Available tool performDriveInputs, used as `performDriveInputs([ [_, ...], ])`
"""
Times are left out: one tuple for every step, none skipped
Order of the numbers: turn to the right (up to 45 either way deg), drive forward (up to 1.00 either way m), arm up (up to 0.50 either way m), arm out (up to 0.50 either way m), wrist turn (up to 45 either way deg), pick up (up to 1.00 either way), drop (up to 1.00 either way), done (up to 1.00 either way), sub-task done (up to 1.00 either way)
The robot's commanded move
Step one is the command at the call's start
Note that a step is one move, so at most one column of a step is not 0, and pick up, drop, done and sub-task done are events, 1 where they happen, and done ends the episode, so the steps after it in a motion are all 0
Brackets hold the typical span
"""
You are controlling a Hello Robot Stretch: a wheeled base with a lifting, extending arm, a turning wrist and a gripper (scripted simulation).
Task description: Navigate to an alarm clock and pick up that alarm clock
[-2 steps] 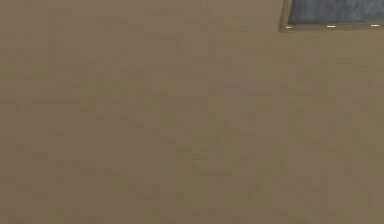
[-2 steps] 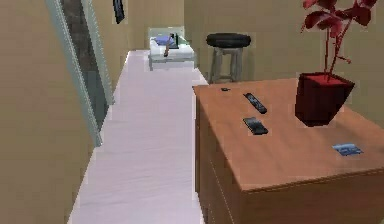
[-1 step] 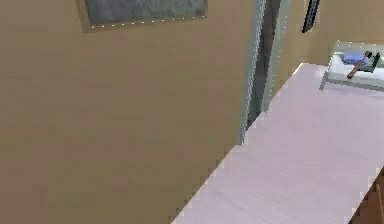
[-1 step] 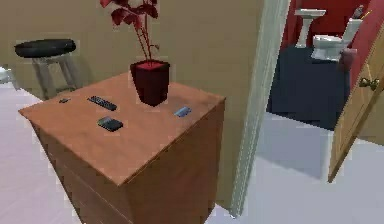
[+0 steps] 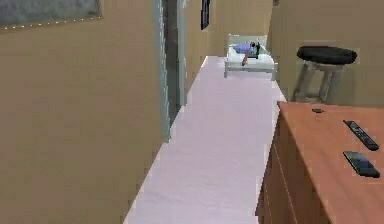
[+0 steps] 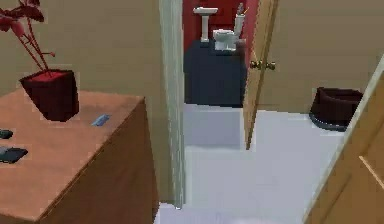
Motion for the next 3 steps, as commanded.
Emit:
performDriveInputs([
  [0.0, 1.00, 0.00, 0.00, 0.0, 0.00, 0.00, 0.00, 0.00],
  [0.0, 0.95, 0.00, 0.00, 0.0, 0.00, 0.00, 0.00, 0.00],
  [-18.0, 0.00, 0.00, 0.00, 0.0, 0.00, 0.00, 0.00, 0.00],
])
